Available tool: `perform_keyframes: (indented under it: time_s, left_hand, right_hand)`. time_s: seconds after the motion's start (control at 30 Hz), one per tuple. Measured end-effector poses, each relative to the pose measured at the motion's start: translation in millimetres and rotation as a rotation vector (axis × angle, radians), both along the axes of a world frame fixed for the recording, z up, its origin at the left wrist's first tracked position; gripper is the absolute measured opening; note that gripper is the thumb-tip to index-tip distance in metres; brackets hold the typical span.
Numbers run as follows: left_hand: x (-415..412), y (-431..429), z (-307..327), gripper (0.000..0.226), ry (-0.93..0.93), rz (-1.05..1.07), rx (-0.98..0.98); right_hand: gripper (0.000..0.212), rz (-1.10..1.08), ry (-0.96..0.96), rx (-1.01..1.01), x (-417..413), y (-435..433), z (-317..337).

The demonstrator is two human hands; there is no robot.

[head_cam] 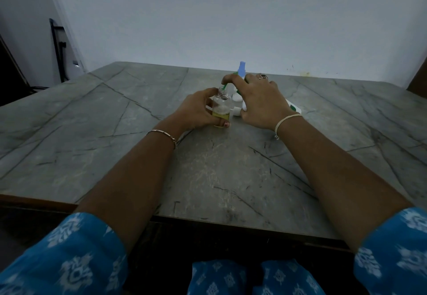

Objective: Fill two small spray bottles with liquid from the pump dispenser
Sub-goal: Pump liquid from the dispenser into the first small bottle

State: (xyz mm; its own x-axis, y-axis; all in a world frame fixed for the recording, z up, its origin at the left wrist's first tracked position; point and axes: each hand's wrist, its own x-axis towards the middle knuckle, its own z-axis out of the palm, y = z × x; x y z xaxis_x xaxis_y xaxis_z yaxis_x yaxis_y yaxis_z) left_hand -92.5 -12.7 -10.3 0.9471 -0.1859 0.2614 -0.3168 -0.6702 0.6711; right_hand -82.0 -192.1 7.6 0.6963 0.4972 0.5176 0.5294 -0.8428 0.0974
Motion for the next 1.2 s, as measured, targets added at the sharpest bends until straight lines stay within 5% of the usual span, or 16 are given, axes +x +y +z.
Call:
perform_keyframes:
  time_s: [1.2]
  left_hand:
    - [6.4, 2.6, -5.6, 0.097, 0.014, 0.02, -0.022]
  right_hand:
    - [0.074, 0.07, 0.053, 0.045, 4.2, -5.1, -1.3]
